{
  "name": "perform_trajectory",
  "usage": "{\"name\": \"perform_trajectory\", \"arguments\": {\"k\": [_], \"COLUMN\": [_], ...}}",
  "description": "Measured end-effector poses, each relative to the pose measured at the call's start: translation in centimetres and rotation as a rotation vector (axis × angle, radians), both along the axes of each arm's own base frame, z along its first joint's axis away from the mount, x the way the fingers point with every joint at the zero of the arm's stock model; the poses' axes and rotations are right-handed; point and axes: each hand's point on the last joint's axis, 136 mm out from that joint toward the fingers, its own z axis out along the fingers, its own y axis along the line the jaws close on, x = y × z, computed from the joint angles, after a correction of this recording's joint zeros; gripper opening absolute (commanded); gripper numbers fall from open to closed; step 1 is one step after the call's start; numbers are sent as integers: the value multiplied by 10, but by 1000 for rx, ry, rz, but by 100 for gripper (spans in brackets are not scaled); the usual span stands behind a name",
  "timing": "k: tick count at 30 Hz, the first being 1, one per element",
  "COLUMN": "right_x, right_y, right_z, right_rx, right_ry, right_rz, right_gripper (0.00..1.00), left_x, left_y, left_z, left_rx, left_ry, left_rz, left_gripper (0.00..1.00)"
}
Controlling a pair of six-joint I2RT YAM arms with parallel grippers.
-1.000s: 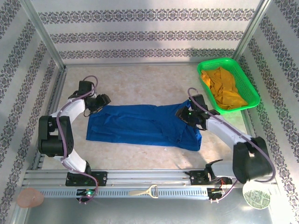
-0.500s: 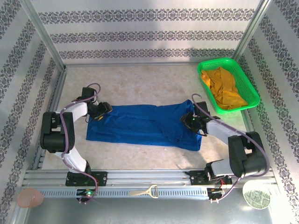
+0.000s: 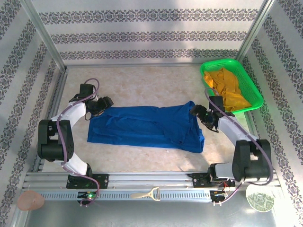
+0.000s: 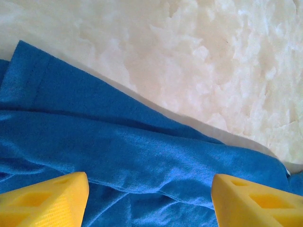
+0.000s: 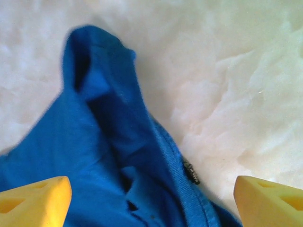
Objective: Fold the inside-out t-shirt
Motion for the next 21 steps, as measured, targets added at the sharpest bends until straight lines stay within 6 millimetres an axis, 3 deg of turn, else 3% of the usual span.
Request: {"name": "perform_trajectory", "arguments": {"k": [4,7,17,21], "right_x": [-2,0,2,-1], "right_y": [5,13,59,68], "right_z": [-23,-29,-25,-28], "right_rx": [11,46,112,119], "right_ry": [65,70,36,33], "right_rz": [39,77,217,240], "right_gripper": [90,89,81,77], "left_x": [2,3,6,8], "left_y": [0,0,-2,-2], "left_z": [-2,-6,-12,-12], "left_rx": [0,-1,-1,-2], "left_ry": [5,16,34,34], "left_rz": [0,0,-6,-6], "left_gripper": [69,69,70,70]}}
